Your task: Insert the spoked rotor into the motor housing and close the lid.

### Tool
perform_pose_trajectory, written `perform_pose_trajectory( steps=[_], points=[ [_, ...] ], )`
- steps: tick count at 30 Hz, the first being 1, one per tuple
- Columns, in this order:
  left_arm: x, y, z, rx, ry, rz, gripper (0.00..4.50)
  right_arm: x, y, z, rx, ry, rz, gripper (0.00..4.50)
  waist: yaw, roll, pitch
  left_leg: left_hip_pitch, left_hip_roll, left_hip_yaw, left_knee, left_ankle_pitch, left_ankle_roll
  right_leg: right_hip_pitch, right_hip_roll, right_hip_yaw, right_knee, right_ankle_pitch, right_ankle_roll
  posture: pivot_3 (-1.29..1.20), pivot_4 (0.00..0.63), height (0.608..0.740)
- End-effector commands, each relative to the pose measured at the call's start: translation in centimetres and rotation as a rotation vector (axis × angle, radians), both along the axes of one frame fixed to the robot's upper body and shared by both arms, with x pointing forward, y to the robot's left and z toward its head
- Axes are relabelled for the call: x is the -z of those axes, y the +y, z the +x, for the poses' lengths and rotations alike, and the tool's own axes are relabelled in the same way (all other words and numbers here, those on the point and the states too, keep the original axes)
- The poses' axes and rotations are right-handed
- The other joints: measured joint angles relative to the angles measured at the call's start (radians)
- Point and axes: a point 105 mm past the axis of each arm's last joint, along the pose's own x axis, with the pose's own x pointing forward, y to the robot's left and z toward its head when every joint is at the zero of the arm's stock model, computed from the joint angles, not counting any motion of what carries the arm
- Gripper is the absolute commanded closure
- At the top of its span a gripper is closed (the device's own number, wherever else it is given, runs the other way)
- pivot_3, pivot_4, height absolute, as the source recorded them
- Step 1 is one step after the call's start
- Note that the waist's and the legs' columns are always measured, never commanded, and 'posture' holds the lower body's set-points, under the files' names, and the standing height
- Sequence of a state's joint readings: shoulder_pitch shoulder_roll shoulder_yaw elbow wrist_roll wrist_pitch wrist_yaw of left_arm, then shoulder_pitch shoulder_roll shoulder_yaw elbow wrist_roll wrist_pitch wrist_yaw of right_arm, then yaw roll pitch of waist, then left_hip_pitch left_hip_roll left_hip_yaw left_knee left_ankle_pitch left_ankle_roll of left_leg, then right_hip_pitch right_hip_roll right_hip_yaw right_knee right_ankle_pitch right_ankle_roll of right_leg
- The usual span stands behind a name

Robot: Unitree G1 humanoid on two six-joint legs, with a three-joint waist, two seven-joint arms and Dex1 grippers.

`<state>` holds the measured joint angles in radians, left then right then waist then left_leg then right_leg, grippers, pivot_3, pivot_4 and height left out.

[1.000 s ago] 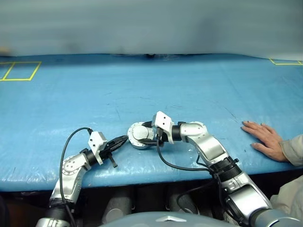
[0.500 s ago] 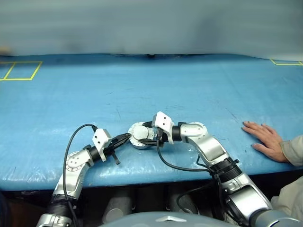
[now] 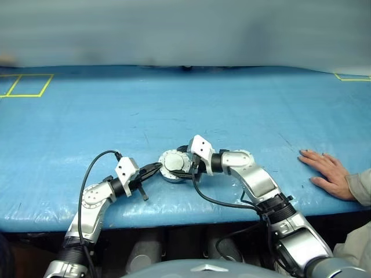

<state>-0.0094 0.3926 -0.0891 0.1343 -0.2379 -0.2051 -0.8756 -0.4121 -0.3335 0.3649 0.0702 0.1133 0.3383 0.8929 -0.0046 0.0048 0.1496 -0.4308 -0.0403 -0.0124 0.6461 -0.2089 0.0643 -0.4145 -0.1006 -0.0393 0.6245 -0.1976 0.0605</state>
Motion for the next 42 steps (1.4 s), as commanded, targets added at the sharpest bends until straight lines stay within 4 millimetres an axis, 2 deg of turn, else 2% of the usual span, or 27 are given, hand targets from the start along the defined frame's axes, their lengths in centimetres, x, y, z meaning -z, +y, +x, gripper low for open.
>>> perform_pose_trajectory(
  steps=[1,11,15,19,29,36,42],
  points=[
    [0.7,-0.7,-0.5,0.021,0.032,0.003,4.50,-0.7,-0.4,0.2,0.044,0.004,0.050,0.05,0.001,0.000,0.000,0.000,0.000,0.000,0.000,0.000,0.000,0.000,0.000,0.000,0.000,0.000,0.000,0.00,0.150,0.740],
    [0.9,-0.8,-0.7,0.019,0.036,-0.001,4.50,-4.6,-1.1,-1.1,0.076,-0.010,0.228,0.05,0.017,0.001,0.002,-0.004,0.000,0.000,-0.001,0.000,0.000,-0.003,0.000,-0.001,-0.001,0.000,0.000,0.00,0.150,0.740],
    [0.9,-0.8,-0.7,0.020,0.036,-0.001,4.50,-5.0,-1.8,-1.0,0.140,0.022,0.266,0.05,0.020,0.001,0.002,-0.004,0.000,-0.001,-0.001,-0.001,0.000,-0.003,0.000,-0.001,-0.002,-0.001,0.000,0.00,0.150,0.740],
    [1.0,-0.9,-0.8,0.022,0.035,-0.002,4.50,-3.6,-3.2,-0.7,0.305,0.192,0.328,0.05,0.021,0.001,0.002,-0.005,0.000,-0.001,-0.001,-0.001,0.000,-0.003,0.000,-0.002,-0.002,-0.001,0.000,0.00,0.150,0.740],
    [1.1,-0.8,-1.0,0.018,0.036,0.002,4.50,-2.1,-3.2,-2.7,0.460,0.617,0.588,0.05,0.020,0.001,0.003,-0.006,0.000,-0.001,-0.002,-0.001,0.000,-0.004,-0.001,-0.001,-0.002,-0.002,-0.001,0.00,0.150,0.740],
    [1.2,-0.8,-1.1,0.021,0.039,0.003,4.50,-0.5,-4.5,-2.5,0.587,0.747,0.636,0.05,0.019,0.002,0.003,-0.006,-0.001,-0.001,-0.002,-0.001,0.000,-0.005,-0.001,-0.002,-0.002,-0.002,0.000,0.00,0.150,0.740],
    [1.2,-0.9,-1.1,0.023,0.038,0.002,4.50,0.2,-4.0,-2.8,0.591,0.833,0.666,0.05,0.018,0.003,0.003,-0.007,-0.001,-0.001,-0.002,-0.001,0.000,-0.006,0.000,-0.002,-0.002,-0.002,-0.001,0.00,0.150,0.740]
  ],
)
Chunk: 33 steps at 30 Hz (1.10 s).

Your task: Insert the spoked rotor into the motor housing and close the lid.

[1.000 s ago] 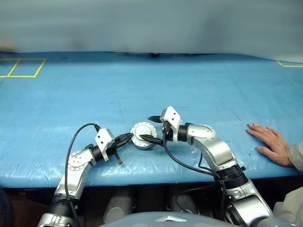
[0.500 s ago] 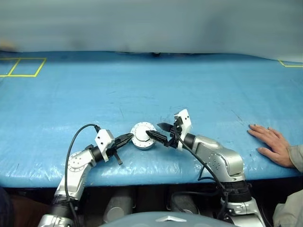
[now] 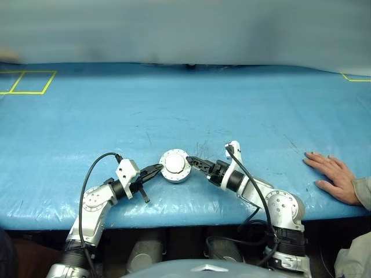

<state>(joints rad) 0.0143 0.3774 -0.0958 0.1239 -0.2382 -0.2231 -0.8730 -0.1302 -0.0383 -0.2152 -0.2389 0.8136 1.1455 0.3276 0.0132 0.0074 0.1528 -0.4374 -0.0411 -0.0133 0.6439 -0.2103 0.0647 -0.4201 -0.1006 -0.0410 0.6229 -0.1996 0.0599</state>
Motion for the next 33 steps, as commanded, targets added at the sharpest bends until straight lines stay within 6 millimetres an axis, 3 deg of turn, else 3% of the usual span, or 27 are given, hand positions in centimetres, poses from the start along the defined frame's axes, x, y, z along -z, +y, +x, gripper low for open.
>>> perform_pose_trajectory(
  steps=[1,10,13,17,21,23,25,30,33],
  points=[
    [1.0,-0.4,-0.5,0.020,0.040,0.021,4.50,0.1,0.4,-0.3,-0.006,0.034,0.071,0.05,0.000,0.000,0.000,0.000,0.000,0.000,0.000,0.000,0.000,0.000,0.000,0.000,0.000,0.000,0.000,0.00,0.150,0.740],
    [1.1,-0.4,-0.5,0.019,0.039,0.029,4.50,0.3,0.3,0.0,0.021,0.083,0.167,0.05,-0.001,0.000,0.000,0.001,0.000,0.000,0.000,0.000,0.000,0.001,0.001,0.000,0.000,0.000,0.000,0.00,0.150,0.740],
    [1.1,-0.3,-0.5,0.017,0.039,0.030,4.50,0.5,0.4,-0.1,0.008,0.089,0.152,0.66,-0.001,0.000,0.000,0.001,0.000,0.000,0.001,0.000,0.000,0.001,0.001,0.000,0.000,0.000,0.000,0.00,0.150,0.740],
    [1.2,-0.2,-0.5,0.015,0.041,0.032,4.50,0.3,1.1,-0.6,-0.045,0.075,0.147,1.95,-0.001,0.000,0.000,0.001,0.000,0.001,0.001,0.000,0.000,0.001,0.001,-0.001,0.000,0.000,0.000,0.00,0.150,0.740],
    [1.2,-0.2,-0.5,0.013,0.040,0.033,4.50,0.3,1.3,-0.5,-0.048,0.079,0.155,1.95,-0.001,0.000,0.000,0.001,0.000,0.001,0.001,0.000,0.000,0.001,0.001,-0.001,0.001,0.000,0.000,0.00,0.150,0.740],
    [1.2,-0.2,-0.5,0.011,0.040,0.034,4.50,0.3,1.3,-0.4,-0.048,0.081,0.162,2.28,-0.001,0.000,0.000,0.001,0.000,0.001,0.001,0.000,0.000,0.001,0.001,-0.001,0.001,0.000,0.000,0.00,0.150,0.740],
    [1.2,-0.1,-0.5,0.009,0.040,0.035,4.50,0.2,1.4,-0.5,-0.055,0.081,0.171,2.28,-0.001,0.000,0.000,0.001,0.000,0.001,0.001,0.000,0.000,0.001,0.001,-0.001,0.001,0.000,0.000,0.00,0.150,0.740],
    [1.3,-0.1,-0.5,0.004,0.042,0.034,4.50,0.3,1.6,-0.5,-0.060,0.090,0.182,3.33,-0.002,0.000,0.000,0.002,0.000,0.001,0.001,0.000,0.000,0.001,0.002,-0.001,0.001,0.000,0.000,0.00,0.150,0.740],
    [1.2,0.0,-0.4,-0.002,0.042,0.032,4.50,0.3,1.6,-0.5,-0.054,0.093,0.191,3.34,-0.002,0.000,0.000,0.003,0.000,0.001,0.001,0.000,0.000,0.002,0.002,-0.001,0.001,0.000,0.000,0.00,0.150,0.740]
  ],
)
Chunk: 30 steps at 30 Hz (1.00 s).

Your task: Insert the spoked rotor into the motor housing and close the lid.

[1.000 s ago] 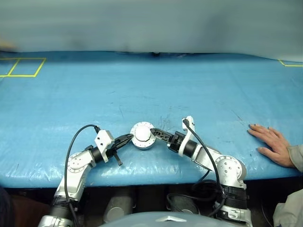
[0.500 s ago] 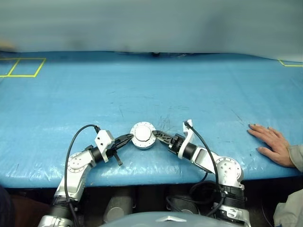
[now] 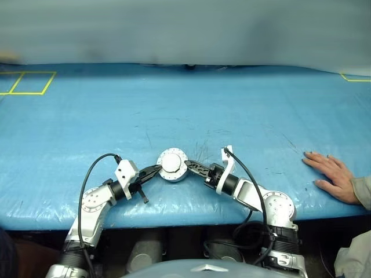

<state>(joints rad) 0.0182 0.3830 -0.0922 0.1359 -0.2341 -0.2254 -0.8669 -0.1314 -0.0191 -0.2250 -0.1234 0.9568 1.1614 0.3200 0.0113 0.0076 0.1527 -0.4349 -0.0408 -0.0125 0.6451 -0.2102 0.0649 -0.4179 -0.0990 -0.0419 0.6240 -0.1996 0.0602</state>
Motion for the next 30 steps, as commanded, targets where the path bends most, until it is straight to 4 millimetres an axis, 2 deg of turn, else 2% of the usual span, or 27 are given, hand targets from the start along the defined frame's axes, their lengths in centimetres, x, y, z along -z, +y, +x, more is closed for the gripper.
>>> perform_pose_trajectory(
  steps=[1,7,11,18,21,26,30],
  points=[
    [0.8,-0.2,-0.2,-0.009,0.034,0.005,4.50,-0.5,0.3,0.1,-0.001,-0.009,0.029,3.34,-0.001,0.000,0.000,0.000,0.000,0.000,0.000,0.000,0.000,0.000,0.000,0.000,0.000,0.000,0.000,0.00,0.150,0.740],
    [-1.1,0.6,1.1,-0.141,0.068,-0.190,4.50,-0.7,-0.1,0.6,0.036,-0.011,0.041,3.34,-0.004,0.000,0.000,0.000,0.000,0.000,0.000,0.000,0.000,0.000,0.000,0.001,0.000,0.000,0.000,0.00,0.150,0.740],
    [-2.5,0.9,1.5,-0.180,0.107,-0.347,4.50,-1.5,-0.3,1.0,0.073,-0.018,0.110,3.34,-0.012,0.000,0.001,-0.001,0.000,-0.001,0.000,0.000,0.000,-0.001,0.000,0.000,0.000,0.000,0.000,0.00,0.150,0.740],
    [-2.8,1.3,1.7,-0.245,0.195,-0.473,4.50,-3.6,-0.6,1.8,0.126,-0.059,0.209,3.34,-0.017,0.000,0.001,-0.005,0.000,0.001,0.001,0.003,0.005,-0.006,0.002,0.000,0.001,0.001,0.001,0.00,0.150,0.740],
    [-3.0,1.5,1.7,-0.255,0.222,-0.555,3.90,-4.6,-0.9,2.4,0.158,-0.085,0.255,3.34,-0.021,0.000,0.001,-0.008,-0.001,0.002,0.002,0.003,0.006,-0.008,0.005,0.000,0.002,0.004,0.000,0.00,0.150,0.740],
    [-3.6,1.3,1.5,-0.236,0.295,-0.715,2.23,-6.8,-1.1,3.0,0.180,-0.137,0.339,3.34,-0.023,0.000,0.002,-0.008,0.000,0.002,0.002,0.004,0.006,-0.009,0.007,0.000,0.002,0.007,0.002,0.00,0.150,0.740],
    [-4.7,0.8,1.6,-0.212,0.337,-0.850,0.86,-8.1,-0.5,2.8,0.146,-0.167,0.372,3.34,-0.023,-0.001,0.002,-0.008,0.000,0.002,0.003,0.004,0.006,-0.009,0.007,0.000,0.002,0.007,0.002,0.00,0.150,0.740]
  ],
)
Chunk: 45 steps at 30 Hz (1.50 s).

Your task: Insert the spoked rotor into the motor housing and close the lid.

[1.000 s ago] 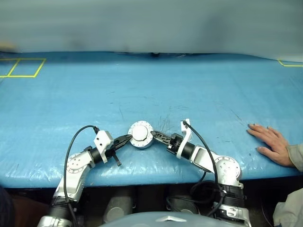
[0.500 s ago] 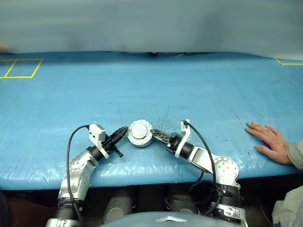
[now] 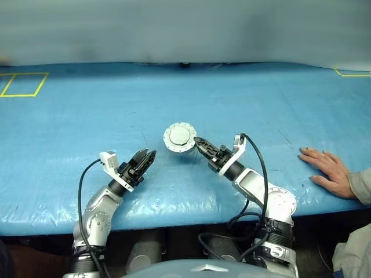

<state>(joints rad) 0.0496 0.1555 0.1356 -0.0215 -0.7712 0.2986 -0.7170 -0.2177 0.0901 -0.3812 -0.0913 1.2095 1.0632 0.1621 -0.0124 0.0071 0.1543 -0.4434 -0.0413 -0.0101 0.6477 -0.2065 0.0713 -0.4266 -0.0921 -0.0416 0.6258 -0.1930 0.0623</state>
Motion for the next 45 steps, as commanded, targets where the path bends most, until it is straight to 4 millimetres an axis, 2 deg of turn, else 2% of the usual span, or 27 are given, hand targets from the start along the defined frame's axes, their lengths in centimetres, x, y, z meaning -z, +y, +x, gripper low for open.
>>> perform_pose_trajectory(
  steps=[1,3,7,13,22,28,31,34,35,45],
  points=[
    [-2.3,-0.7,0.0,0.037,-0.033,-0.127,0.52,-3.8,0.9,-0.3,-0.044,-0.135,0.085,3.34,0.001,0.000,0.000,0.000,0.000,0.000,0.000,0.000,0.000,0.000,0.000,0.000,0.000,0.000,0.000,0.00,0.150,0.740],
    [-2.8,-1.0,-0.1,0.061,-0.015,-0.202,0.06,-3.9,1.2,-0.4,-0.065,-0.137,0.088,3.34,0.000,0.000,0.000,0.000,0.000,0.000,0.000,0.000,0.000,0.000,0.000,0.000,0.000,0.000,0.000,0.00,0.150,0.740],
    [-3.5,-1.4,-0.1,0.121,0.031,-0.337,0.06,-3.9,2.1,-0.7,-0.113,-0.135,0.085,3.34,-0.001,0.000,0.000,0.000,0.000,0.001,0.001,0.000,0.001,0.001,0.001,0.000,0.000,0.000,0.000,0.00,0.150,0.740],
    [-3.7,-2.3,0.2,0.162,0.076,-0.393,0.06,-4.4,3.0,-1.4,-0.162,-0.160,0.084,3.34,-0.001,0.000,0.000,0.000,0.000,0.001,0.002,0.001,0.001,0.002,0.002,0.002,0.001,0.000,0.000,0.00,0.150,0.740],
    [-4.5,-4.3,0.5,0.233,0.077,-0.449,0.06,-4.1,4.0,-2.2,-0.209,-0.157,0.072,3.34,0.000,0.000,0.000,0.000,0.000,0.002,0.003,0.001,0.002,0.003,0.002,0.003,0.001,0.000,-0.001,0.00,0.150,0.740],
    [-5.3,-4.3,0.8,0.213,0.048,-0.525,0.06,-4.1,3.9,-2.1,-0.199,-0.154,0.071,3.34,0.000,-0.001,0.000,0.000,0.000,0.002,0.004,0.001,0.002,0.007,0.002,0.003,0.001,0.000,-0.001,0.00,0.150,0.740],
    [-5.4,-4.2,0.9,0.204,0.042,-0.535,0.64,-3.9,3.8,-1.9,-0.187,-0.145,0.068,3.34,0.000,-0.001,0.000,0.000,0.000,0.002,0.004,0.001,0.002,0.007,0.002,0.003,0.001,0.000,-0.002,0.00,0.150,0.740],
    [-5.5,-3.9,1.1,0.187,0.042,-0.558,1.61,-3.7,3.7,-1.6,-0.172,-0.134,0.064,3.34,0.000,-0.001,0.000,0.000,0.000,0.002,0.004,0.001,0.002,0.007,0.002,0.003,0.001,0.000,-0.002,0.00,0.150,0.740],
    [-5.5,-3.8,1.1,0.184,0.044,-0.562,1.77,-3.6,3.6,-1.5,-0.167,-0.131,0.062,3.34,0.001,-0.001,0.000,0.000,0.000,0.002,0.004,0.001,0.002,0.007,0.002,0.003,0.000,0.000,-0.002,0.00,0.150,0.740],
    [-5.2,-3.5,1.6,0.132,0.069,-0.575,1.81,-2.9,3.7,-0.9,-0.139,-0.118,0.012,3.34,0.001,-0.002,0.001,0.001,0.000,0.001,0.004,0.001,0.002,0.008,0.002,0.003,0.000,0.000,-0.002,0.00,0.150,0.740]
  ],
)
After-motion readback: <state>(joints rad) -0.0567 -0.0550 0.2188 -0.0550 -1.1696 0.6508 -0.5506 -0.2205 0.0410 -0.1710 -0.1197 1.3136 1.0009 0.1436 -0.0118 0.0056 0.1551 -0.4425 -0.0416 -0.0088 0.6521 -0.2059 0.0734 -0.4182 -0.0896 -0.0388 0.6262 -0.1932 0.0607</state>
